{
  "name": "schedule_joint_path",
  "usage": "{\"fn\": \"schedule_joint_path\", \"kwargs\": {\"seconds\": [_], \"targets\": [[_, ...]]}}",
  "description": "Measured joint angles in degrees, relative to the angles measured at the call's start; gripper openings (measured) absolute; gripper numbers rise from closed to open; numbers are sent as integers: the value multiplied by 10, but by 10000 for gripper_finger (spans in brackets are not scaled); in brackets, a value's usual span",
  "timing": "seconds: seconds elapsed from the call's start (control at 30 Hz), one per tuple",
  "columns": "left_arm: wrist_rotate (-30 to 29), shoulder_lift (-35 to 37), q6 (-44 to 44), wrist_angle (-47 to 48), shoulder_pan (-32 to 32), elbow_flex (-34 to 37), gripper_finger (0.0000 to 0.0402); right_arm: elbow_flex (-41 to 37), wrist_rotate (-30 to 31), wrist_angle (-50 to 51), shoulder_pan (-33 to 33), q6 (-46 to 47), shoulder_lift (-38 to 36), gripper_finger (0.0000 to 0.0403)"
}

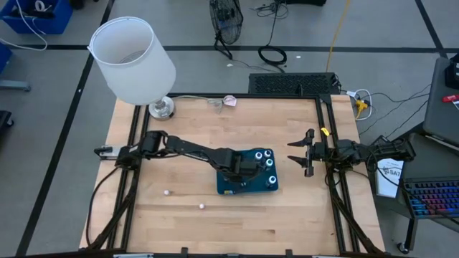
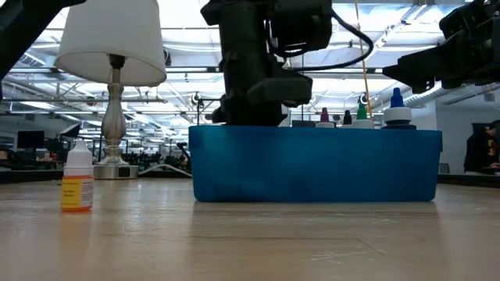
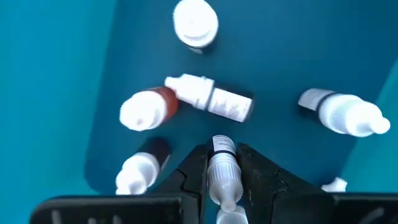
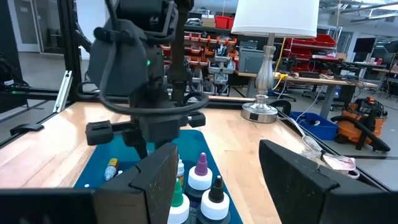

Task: Pick & Place food coloring
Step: Put the small green food coloring bottle into the blue bin, then put the small orange food coloring bottle into the blue bin

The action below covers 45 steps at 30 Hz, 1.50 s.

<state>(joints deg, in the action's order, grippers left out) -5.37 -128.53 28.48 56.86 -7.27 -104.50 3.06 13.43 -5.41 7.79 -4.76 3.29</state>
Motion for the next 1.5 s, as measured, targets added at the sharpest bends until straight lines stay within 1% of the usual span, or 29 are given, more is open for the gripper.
{"fn": "schedule_joint_path", "kwargs": {"seconds": [0.3, 0.37, 0.53, 0.63, 0.73, 0.9, 1.1, 1.23, 1.33, 1.4, 1.5], "targets": [[17, -3, 3, -6, 2, 5, 67, 0, 0, 0, 0, 0, 0, 212], [13, -3, 3, -6, 1, 5, 76, 0, 0, 0, 0, 0, 0, 212], [8, -3, 0, -27, 2, 5, 116, 0, 0, 0, 0, 0, 0, 212], [9, -3, -8, -37, 2, 3, 132, 0, 0, 0, 0, 0, 0, 213], [9, -3, -10, -39, 2, 0, 141, 0, 0, 0, 0, 0, 0, 212], [9, -1, -12, -39, 2, 0, 143, 0, 0, 0, 0, 0, 0, 212], [6, 38, -18, -27, 2, 0, 144, 0, 0, 0, 0, 0, 0, 212], [-18, 82, -13, -29, -1, 0, 144, 0, 0, -1, 0, 0, 0, 212], [-37, 114, 7, -23, -12, -1, 145, 0, 0, -1, 0, 0, 0, 212], [-27, 129, 22, -6, -28, -1, 145, 0, 0, -1, 0, 0, 0, 212], [11, 136, 38, 29, -67, -1, 145, 0, 0, -1, 0, 0, 0, 212]]}}
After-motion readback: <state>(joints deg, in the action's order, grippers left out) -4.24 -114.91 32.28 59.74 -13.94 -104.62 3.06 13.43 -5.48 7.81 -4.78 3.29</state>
